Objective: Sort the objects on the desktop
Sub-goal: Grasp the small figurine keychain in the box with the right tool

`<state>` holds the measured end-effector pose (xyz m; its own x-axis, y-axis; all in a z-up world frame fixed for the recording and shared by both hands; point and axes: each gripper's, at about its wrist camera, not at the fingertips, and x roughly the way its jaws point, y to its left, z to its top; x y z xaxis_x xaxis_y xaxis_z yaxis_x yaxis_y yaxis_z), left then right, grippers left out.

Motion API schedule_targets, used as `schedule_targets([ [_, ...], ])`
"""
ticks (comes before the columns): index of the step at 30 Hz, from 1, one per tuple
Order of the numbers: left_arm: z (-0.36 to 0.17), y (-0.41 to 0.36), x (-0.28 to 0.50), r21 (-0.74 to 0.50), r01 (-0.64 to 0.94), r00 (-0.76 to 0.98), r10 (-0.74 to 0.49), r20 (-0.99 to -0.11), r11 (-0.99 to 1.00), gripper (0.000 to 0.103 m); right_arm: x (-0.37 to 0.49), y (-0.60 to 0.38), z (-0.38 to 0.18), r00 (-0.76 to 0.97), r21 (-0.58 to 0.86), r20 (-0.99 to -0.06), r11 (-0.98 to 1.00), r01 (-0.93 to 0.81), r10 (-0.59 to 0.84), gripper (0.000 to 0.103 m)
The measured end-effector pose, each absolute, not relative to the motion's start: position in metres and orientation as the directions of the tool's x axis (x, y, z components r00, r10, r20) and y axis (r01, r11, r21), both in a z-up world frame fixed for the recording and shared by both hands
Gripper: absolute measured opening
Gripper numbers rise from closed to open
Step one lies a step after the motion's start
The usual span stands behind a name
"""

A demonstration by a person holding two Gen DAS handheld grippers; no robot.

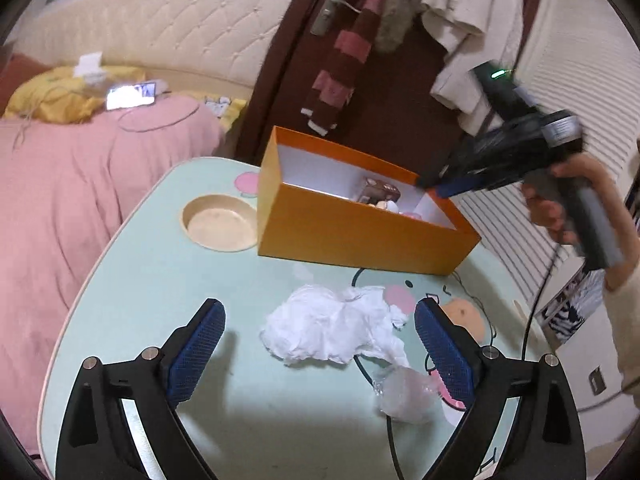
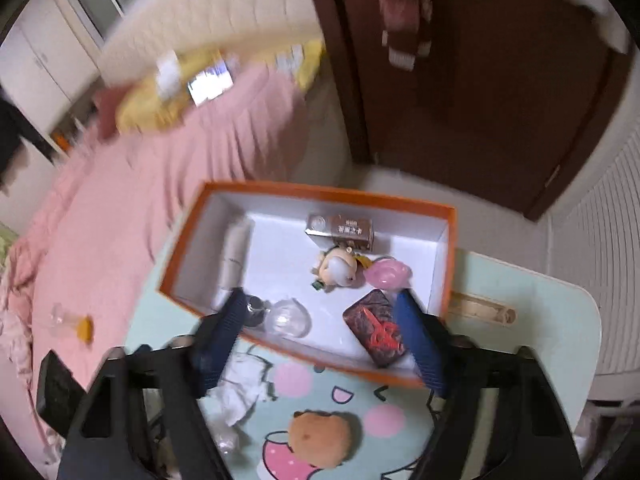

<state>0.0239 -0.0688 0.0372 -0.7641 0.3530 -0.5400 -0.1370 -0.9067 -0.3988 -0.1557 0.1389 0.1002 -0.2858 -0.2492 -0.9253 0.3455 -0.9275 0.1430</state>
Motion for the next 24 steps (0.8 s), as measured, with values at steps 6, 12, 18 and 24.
schedule_targets([
  [6, 0.037, -0.076, 0.022, -0.430, -0.133, -0.767, 0.367, -0.525, -0.893, 0.095, -0.194, 0.116, 0.057, -0.181, -0.047, -0.983, -0.930, 0.364, -0.021, 0.044],
  [12, 0.031, -0.079, 0.019, -0.482, -0.120, -0.745, 0.400, -0.533, -0.868, 0.095, -0.204, 0.119, 0.055, -0.168, -0.066, -0.986, -0.933, 0.354, 0.006, 0.044],
  [18, 0.030, -0.080, 0.019, -0.497, -0.124, -0.749, 0.409, -0.522, -0.859, 0.095, -0.207, 0.123, 0.060, -0.130, 0.064, -0.985, -0.933, 0.354, -0.117, 0.044],
  [24, 0.027, -0.078, 0.016, -0.491, -0.122, -0.742, 0.408, -0.533, -0.863, 0.095, -0.210, 0.113, 0.030, -0.073, 0.033, -0.995, -0.923, 0.383, -0.066, 0.044],
])
